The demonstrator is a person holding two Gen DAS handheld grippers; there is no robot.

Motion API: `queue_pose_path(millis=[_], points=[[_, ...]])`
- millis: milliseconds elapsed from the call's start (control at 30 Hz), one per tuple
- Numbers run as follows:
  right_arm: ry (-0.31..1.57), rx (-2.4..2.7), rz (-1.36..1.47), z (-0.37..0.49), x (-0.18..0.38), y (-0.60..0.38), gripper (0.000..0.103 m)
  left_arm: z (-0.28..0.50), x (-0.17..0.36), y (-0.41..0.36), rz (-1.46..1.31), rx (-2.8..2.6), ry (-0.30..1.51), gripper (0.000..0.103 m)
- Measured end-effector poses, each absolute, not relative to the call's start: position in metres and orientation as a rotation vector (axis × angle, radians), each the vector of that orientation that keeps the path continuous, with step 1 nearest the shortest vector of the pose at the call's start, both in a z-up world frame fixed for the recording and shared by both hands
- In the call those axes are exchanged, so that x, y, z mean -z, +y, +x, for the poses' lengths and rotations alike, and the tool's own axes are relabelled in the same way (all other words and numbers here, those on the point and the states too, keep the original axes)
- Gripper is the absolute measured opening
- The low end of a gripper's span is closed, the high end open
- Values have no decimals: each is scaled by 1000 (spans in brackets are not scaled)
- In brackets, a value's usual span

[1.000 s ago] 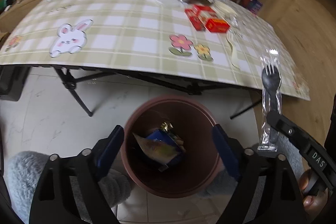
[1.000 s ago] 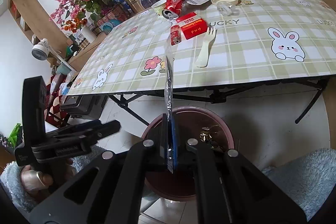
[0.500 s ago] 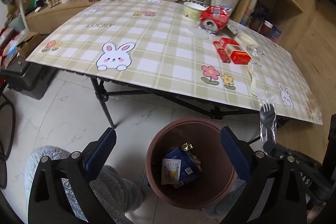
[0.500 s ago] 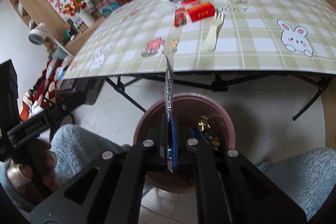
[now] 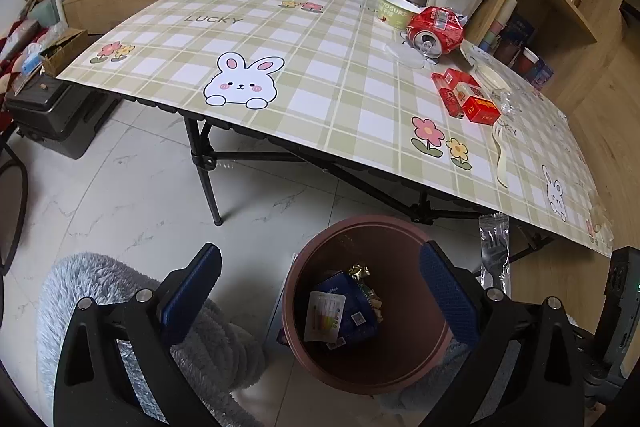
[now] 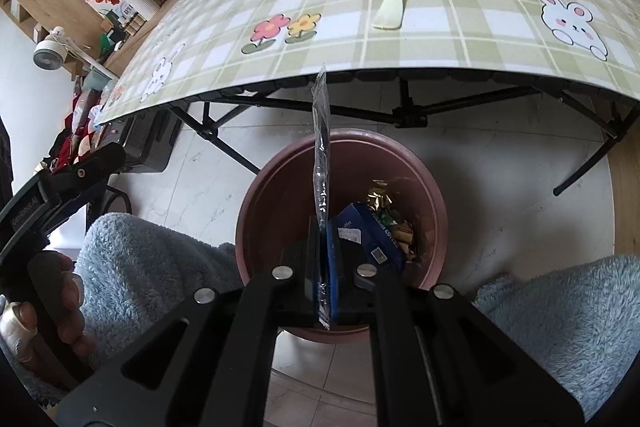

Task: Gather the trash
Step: 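Carry the card and wrapped black fork over the bin and open both tools, then grasp the white plastic fork with the right tool while the left tool grasps the red cigarette box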

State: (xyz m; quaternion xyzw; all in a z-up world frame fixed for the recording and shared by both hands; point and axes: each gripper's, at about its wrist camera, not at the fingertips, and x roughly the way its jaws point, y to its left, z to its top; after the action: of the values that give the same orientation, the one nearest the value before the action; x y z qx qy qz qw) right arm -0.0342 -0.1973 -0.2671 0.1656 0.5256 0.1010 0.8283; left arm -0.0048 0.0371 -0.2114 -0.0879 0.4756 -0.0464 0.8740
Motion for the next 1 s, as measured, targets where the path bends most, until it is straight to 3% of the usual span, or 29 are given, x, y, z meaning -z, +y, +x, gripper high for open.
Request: queue_pose_path(millis=[233,300,367,467,567,767,1000], points=[[1123,-216,357,-33,269,-198,8,-3,215,39,-191,91,1009,97],[1128,-218,357,-32,270,-198,15,-3,215,39,-189,91,1011,97],[1116,-217,364,-33,269,-198,45,-2,216,38,-187,93,1014,97],[1074,-197,356,-34,263,-200,67,-2,217,38,-185,94,1016,97],[1039,-187,363,-34,258,-203,82,-2,217,39,-190,93,1015,97],[963,-205,383,-35,250,-209,88,-2,218,37,-183,99,1024,97],[899,-219,316,-31,240,-212,85,-1,219,33,-177,107,1023,97]])
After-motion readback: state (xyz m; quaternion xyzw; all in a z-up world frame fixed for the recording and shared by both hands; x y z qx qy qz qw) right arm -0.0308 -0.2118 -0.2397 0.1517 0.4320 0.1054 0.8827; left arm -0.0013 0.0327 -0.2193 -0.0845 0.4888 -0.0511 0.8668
